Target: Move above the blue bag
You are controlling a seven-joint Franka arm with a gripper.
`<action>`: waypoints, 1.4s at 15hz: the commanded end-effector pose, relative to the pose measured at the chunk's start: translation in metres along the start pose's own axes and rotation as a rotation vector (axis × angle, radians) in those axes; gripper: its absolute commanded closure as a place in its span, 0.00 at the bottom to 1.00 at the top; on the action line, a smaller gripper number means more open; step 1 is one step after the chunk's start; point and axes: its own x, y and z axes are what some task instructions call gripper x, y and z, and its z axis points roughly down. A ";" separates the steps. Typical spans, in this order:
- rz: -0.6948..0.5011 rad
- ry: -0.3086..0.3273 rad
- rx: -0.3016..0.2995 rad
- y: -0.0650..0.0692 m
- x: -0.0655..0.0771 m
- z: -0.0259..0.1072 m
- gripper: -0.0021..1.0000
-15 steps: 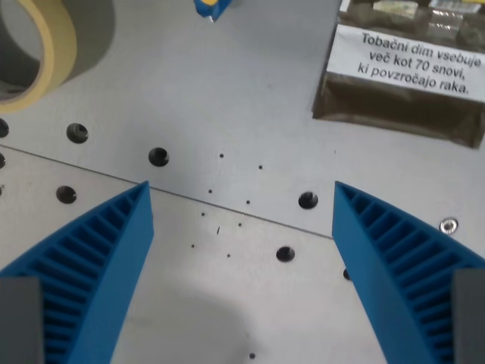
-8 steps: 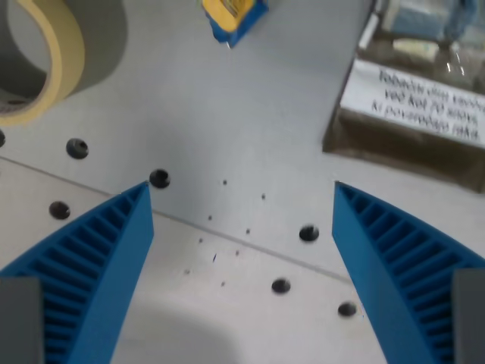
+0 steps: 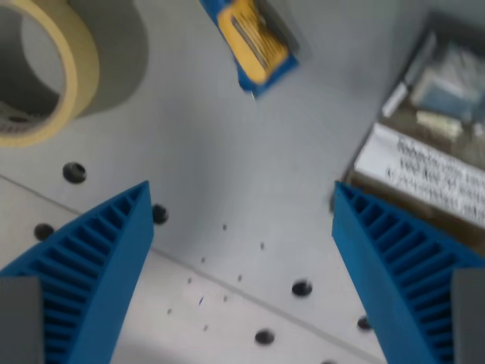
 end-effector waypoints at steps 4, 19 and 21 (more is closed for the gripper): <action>-0.333 0.012 0.076 -0.001 0.033 0.021 0.00; -0.476 0.051 0.085 -0.008 0.081 0.071 0.00; -0.473 0.051 0.085 -0.008 0.085 0.075 0.00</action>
